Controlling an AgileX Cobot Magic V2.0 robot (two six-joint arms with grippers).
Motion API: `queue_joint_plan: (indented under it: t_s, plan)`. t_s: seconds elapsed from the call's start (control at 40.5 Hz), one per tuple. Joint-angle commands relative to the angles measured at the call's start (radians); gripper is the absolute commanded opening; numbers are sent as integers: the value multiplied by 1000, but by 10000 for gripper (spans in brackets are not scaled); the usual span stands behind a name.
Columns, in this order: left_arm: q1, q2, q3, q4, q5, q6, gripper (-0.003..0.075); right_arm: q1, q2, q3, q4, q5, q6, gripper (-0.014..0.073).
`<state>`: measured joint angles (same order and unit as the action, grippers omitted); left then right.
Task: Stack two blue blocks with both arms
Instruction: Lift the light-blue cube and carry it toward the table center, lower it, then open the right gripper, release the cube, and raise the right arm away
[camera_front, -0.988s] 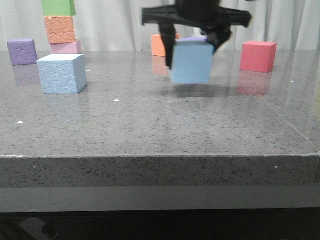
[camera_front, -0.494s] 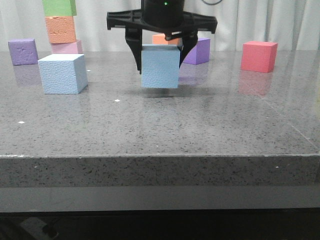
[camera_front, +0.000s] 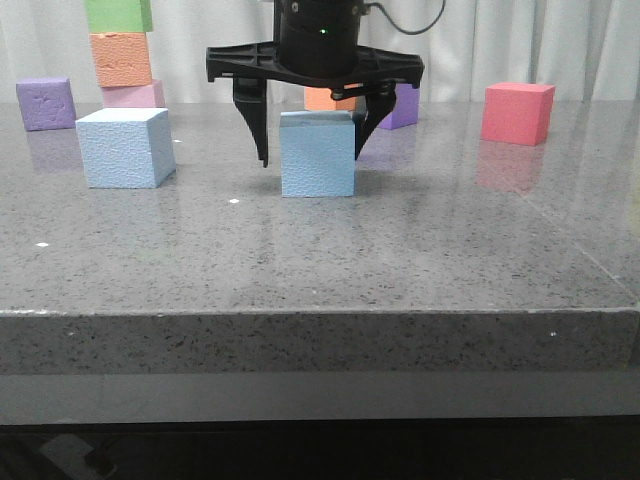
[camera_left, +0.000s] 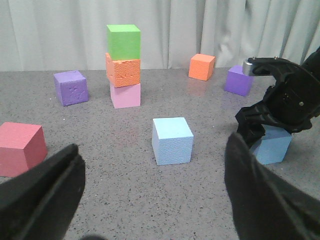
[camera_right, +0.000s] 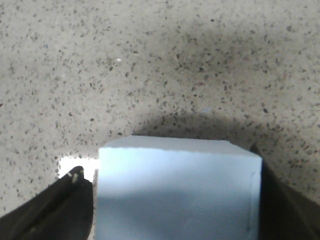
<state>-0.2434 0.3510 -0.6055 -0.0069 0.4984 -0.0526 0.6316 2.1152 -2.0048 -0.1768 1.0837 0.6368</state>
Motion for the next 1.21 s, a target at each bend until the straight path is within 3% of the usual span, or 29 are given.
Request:
queue_joint_plan:
  t_s: [0.0, 0.272, 0.469, 0.667, 1.185]
  plan:
    - [-7, 14, -32, -6, -78, -10, 566, -1, -124, -37, -13, 2, -79, 603]
    - [-7, 14, -32, -6, -78, -10, 566, -8, -352, 45, 9, 141, -364, 603]
    - [-7, 14, -32, -6, -78, -10, 566, -115, -603, 320, 211, 23, -583, 603]
    - [-7, 14, -32, -6, -78, -10, 566, -244, -825, 581, 322, -101, -745, 603]
    - [-7, 14, -32, -6, -78, -10, 566, -261, -1277, 1121, 338, -351, -847, 603]
